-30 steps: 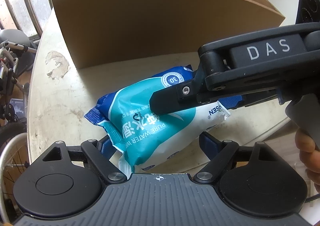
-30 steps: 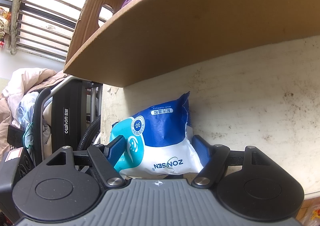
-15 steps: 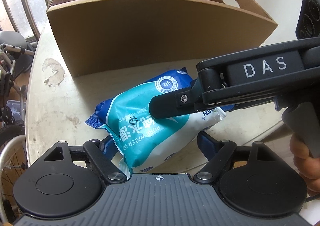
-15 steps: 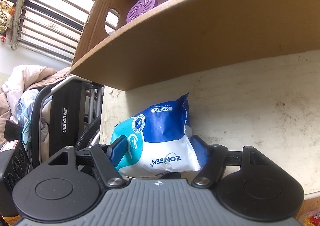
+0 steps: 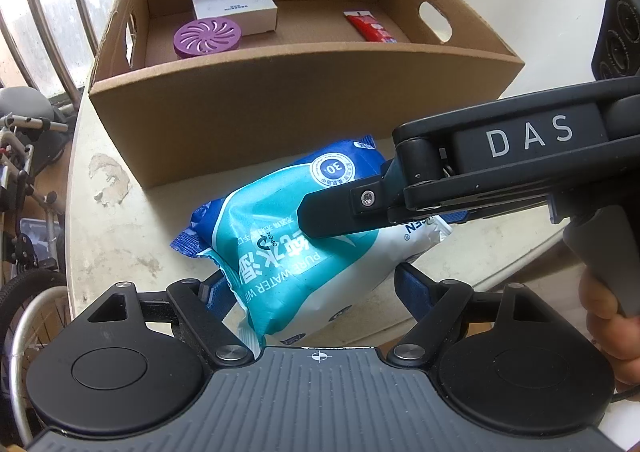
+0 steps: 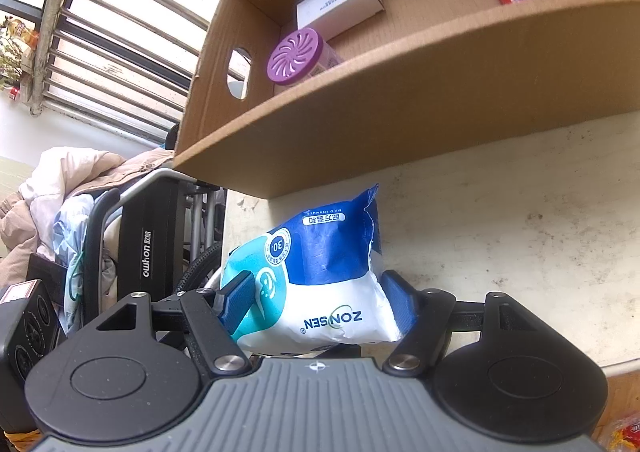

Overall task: Organize objects
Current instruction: 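Lift and carry the wet-wipes pack over the cardboard box with the right gripper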

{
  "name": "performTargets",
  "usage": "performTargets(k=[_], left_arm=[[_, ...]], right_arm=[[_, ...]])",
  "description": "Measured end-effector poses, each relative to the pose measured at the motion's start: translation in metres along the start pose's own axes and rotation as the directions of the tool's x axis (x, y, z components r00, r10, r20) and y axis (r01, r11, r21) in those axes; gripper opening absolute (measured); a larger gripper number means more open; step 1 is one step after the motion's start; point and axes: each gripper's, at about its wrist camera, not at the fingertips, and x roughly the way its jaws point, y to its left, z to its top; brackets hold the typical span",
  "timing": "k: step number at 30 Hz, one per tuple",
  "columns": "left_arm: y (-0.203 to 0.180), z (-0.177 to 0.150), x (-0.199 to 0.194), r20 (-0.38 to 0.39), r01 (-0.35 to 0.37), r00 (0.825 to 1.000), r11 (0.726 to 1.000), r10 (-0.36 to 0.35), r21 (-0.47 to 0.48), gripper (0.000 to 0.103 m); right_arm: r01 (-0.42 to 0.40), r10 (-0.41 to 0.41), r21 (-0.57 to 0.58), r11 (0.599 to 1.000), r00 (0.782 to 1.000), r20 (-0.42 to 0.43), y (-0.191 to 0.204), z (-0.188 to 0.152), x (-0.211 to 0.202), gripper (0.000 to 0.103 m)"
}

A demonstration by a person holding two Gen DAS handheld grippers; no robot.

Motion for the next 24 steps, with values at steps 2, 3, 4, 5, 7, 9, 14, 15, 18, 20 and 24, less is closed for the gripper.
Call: performTargets(k=[2,3,4,5,7,9,14,15,18,20,24], left_arm=[[0.003,-0.002,-0.009,0.005,-0.003,1.000,1.000,0.003,-0.001,0.081],[0.000,0.001,-0.010,0.007,-0.006,1.000,1.000,0.006,0.000,0.081],[-0.014,0.012,0.003,0.010,-0.009,1.000,1.000,0.009,0.001,0.081],[-0.019,0.017,0.003,0.012,-0.012,1.000,1.000,0.012,0.004,0.081],[-0.022,0.022,-0.002,0.018,-0.018,1.000,1.000,0.018,0.011,0.081],[-0.023,0.023,-0.015,0.025,-0.024,0.999,1.000,0.024,0.019,0.081],[-0.015,0.033,-0.046,0.047,-0.037,0.998,0.999,0.035,0.037,0.081],[-0.014,0.032,-0.053,0.052,-0.038,0.998,0.999,0.036,0.039,0.081],[-0.022,0.039,-0.064,0.068,-0.038,0.997,0.998,0.035,0.045,0.081],[-0.024,0.041,-0.073,0.079,-0.039,0.996,0.998,0.035,0.050,0.081],[-0.023,0.061,-0.077,0.097,-0.040,0.995,0.998,0.035,0.053,0.081]], right_arm=[[-0.002,0.002,-0.005,1.000,1.000,0.005,0.005,0.001,-0.007,0.073],[-0.004,0.004,-0.007,1.000,1.000,0.008,0.008,0.002,-0.010,0.073],[-0.006,0.006,-0.007,1.000,1.000,0.011,0.011,0.003,-0.014,0.073],[-0.009,0.009,-0.008,1.000,1.000,0.015,0.014,0.003,-0.019,0.073],[-0.016,0.016,-0.009,1.000,1.000,0.023,0.019,0.005,-0.029,0.073],[-0.022,0.023,-0.009,1.000,0.999,0.033,0.024,0.006,-0.038,0.073],[-0.035,0.036,-0.019,0.999,0.998,0.059,0.041,0.011,-0.062,0.073],[-0.036,0.037,-0.021,0.999,0.997,0.064,0.045,0.011,-0.067,0.073],[-0.036,0.038,-0.029,0.999,0.996,0.083,0.054,0.014,-0.080,0.073],[-0.036,0.039,-0.032,0.999,0.995,0.094,0.059,0.016,-0.088,0.073],[-0.036,0.041,-0.044,0.998,0.992,0.116,0.066,0.024,-0.101,0.073]])
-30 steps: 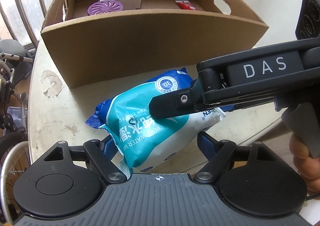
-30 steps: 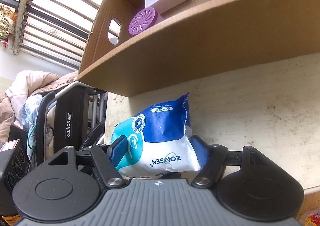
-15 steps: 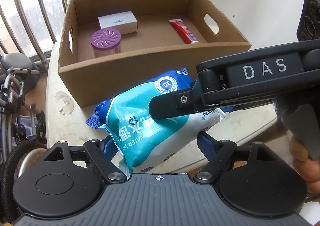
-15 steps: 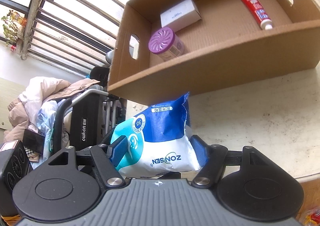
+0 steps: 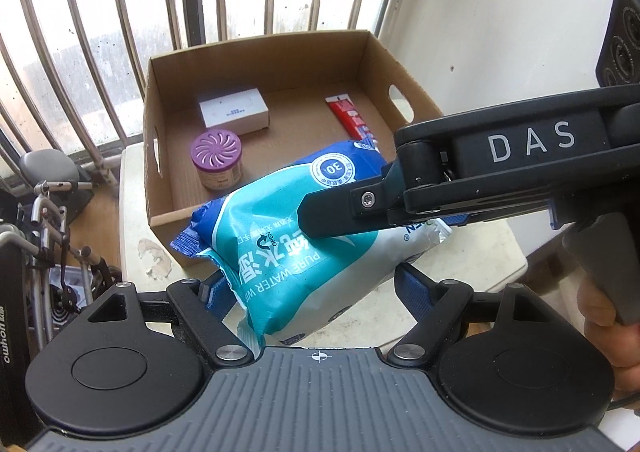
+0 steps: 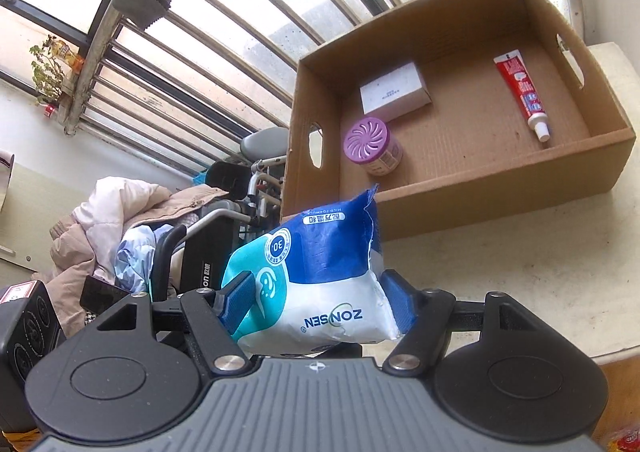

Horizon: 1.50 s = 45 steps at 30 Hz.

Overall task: Organize objects
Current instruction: 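Lift and carry the wet-wipes pack over the cardboard box with the right gripper, then lower the wet-wipes pack into the box and open the right gripper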

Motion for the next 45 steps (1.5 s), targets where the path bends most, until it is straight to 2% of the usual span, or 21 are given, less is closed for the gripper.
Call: performTargets(k=[5,11,20,27,37,41,43,45], left_arm=[[-0.001,0.032,0.015,-0.008,-0.009,1.000,1.000,0.009,0.011,0.081],[0.001,0.078,0.053,-0.040,-0.039,0.998,0.999,0.039,-0.005,0.081],[-0.001,0.142,0.131,-0.085,-0.051,0.995,0.997,0.046,-0.054,0.082],[0.011,0.166,0.196,-0.162,-0.044,0.986,0.995,0.029,-0.091,0.082],[0.031,0.162,0.271,-0.321,-0.068,0.947,0.990,0.025,-0.122,0.081],[0.033,0.157,0.290,-0.431,-0.102,0.901,0.987,0.038,-0.127,0.082],[0.033,0.155,0.288,-0.442,-0.091,0.897,0.985,0.017,-0.148,0.084],[0.031,0.154,0.282,-0.436,-0.101,0.899,0.984,0.026,-0.149,0.087]], right_arm=[[-0.011,0.011,0.011,1.000,1.000,0.006,-0.004,0.019,-0.001,0.073],[-0.039,0.040,0.027,0.999,0.999,-0.031,-0.024,0.060,0.014,0.073],[-0.029,0.032,0.032,0.999,0.995,-0.100,-0.068,0.131,0.045,0.073],[0.009,0.001,0.057,0.998,0.985,-0.174,-0.109,0.172,0.090,0.073],[0.029,-0.003,0.081,0.996,0.952,-0.305,-0.156,0.187,0.160,0.072],[0.062,-0.022,0.100,0.993,0.934,-0.356,-0.171,0.186,0.174,0.069],[0.079,-0.028,0.120,0.990,0.928,-0.372,-0.175,0.183,0.173,0.069],[0.084,-0.029,0.133,0.988,0.928,-0.372,-0.178,0.183,0.168,0.069]])
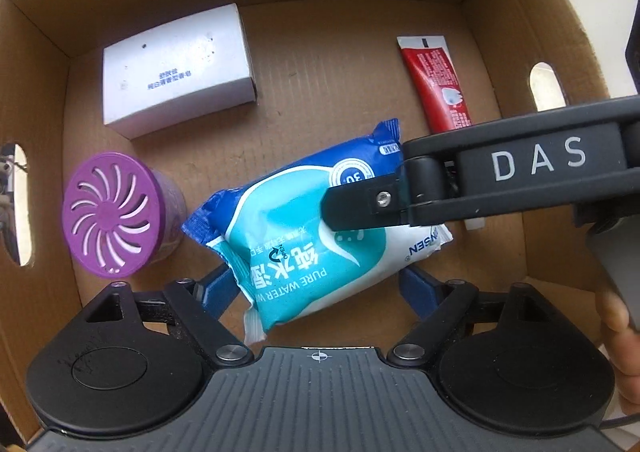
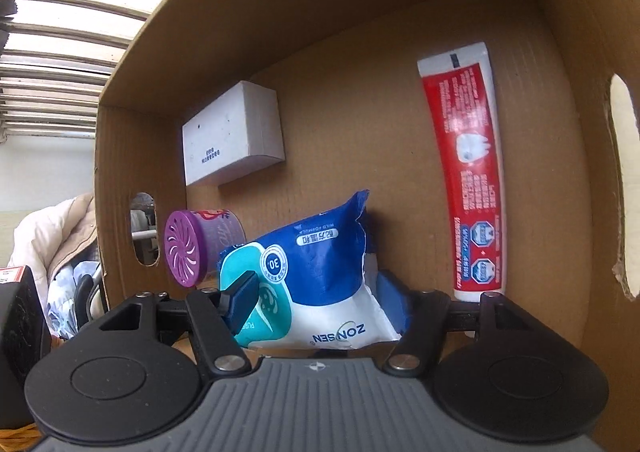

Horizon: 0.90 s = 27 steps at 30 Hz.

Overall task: Organize objects
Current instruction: 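Lower the wet-wipes pack into the box and open the right gripper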

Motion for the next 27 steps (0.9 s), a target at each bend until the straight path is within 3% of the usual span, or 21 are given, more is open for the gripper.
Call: performTargets(k=[9,14,16,18,22,27], left_arm=[[-0.008,-0.029,-0.052,0.085,-0.010,0.996,0.999,0.006,0.036,0.089],[-0.025,-0.046,-0.117,0.226,0.000,0.974,0.992,-0.028,0.123,0.089],[-0.028,-0.056,-0.147,0.301,0.001,0.952,0.988,-0.047,0.152,0.089],[-0.030,-0.067,-0.178,0.383,-0.006,0.922,0.986,-0.060,0.168,0.096],[-0.035,-0.096,-0.236,0.543,-0.020,0.836,0.984,-0.080,0.175,0.101],[-0.038,-0.128,-0.286,0.671,-0.062,0.740,0.987,-0.057,0.152,0.102]], right_arm=[[0.017,-0.019,0.024,1.000,0.997,0.081,0.008,-0.013,-0.048,0.072],[0.018,-0.018,0.001,1.000,0.976,0.216,0.038,-0.047,-0.108,0.072],[0.021,-0.018,-0.006,1.000,0.961,0.277,0.051,-0.066,-0.134,0.075],[0.029,-0.021,-0.018,0.999,0.940,0.340,0.065,-0.089,-0.161,0.079],[0.068,-0.044,-0.036,0.997,0.888,0.457,0.090,-0.132,-0.203,0.083],[0.071,-0.054,-0.011,0.997,0.840,0.541,0.099,-0.175,-0.230,0.088]])
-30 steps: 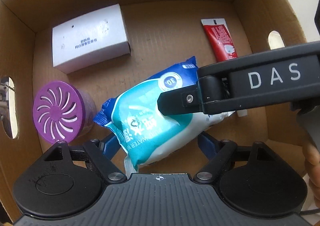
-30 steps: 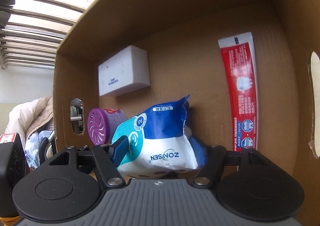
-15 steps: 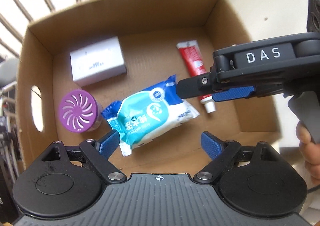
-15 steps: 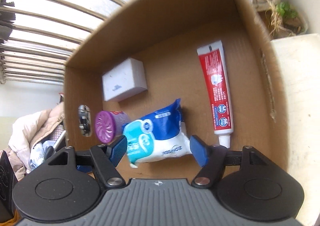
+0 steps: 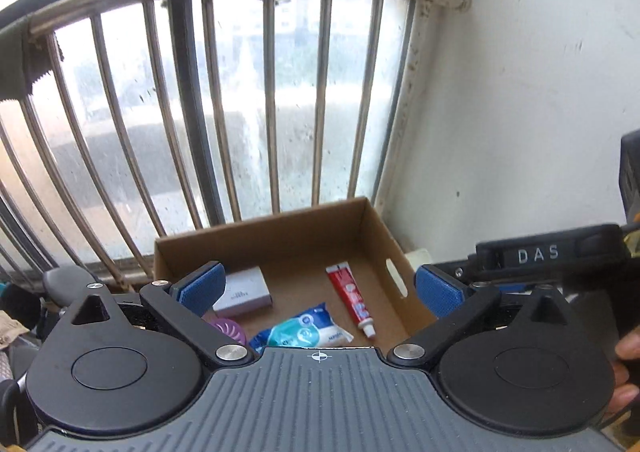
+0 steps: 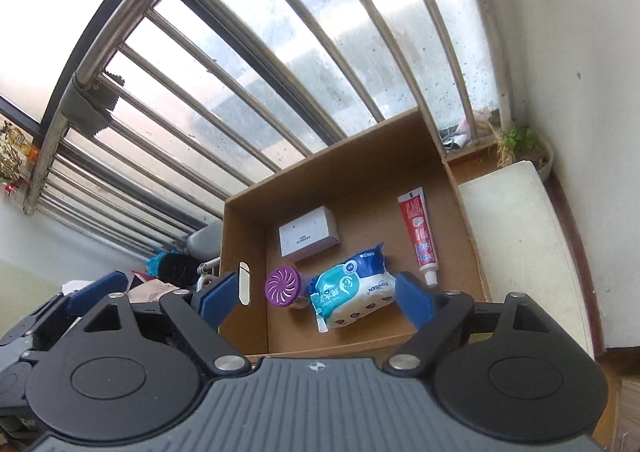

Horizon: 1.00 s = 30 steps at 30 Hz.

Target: Organize objects

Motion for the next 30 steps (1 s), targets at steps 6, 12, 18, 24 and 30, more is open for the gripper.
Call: performTargets(k=[6,12,18,24,30], left_arm=[[-0.003,-0.005,-0.031,0.088,-0.074,0.993,0.997,0.075,-0.012,0.102],[-0.006,-0.003,-0.057,0.147,-0.152,0.977,0.988,0.153,-0.019,0.102],[-0.003,-0.010,-0.070,0.168,-0.173,0.970,0.985,0.175,-0.022,0.102],[0.004,-0.015,-0.080,0.199,-0.197,0.961,0.980,0.194,-0.007,0.102],[0.012,-0.019,-0.089,0.213,-0.239,0.948,0.971,0.237,-0.017,0.102]], right_arm=[[0.007,-0.008,0.027,1.000,0.999,0.051,0.004,-0.021,-0.022,0.088],[0.007,-0.008,0.005,1.000,0.995,0.097,0.017,-0.031,-0.040,0.089],[0.037,-0.033,-0.034,0.999,0.994,0.103,0.033,-0.039,-0.044,0.093],[0.082,-0.071,-0.096,0.992,0.992,0.108,0.052,-0.045,-0.042,0.098],[0.151,-0.123,-0.177,0.973,0.980,0.160,0.074,-0.046,-0.044,0.103]])
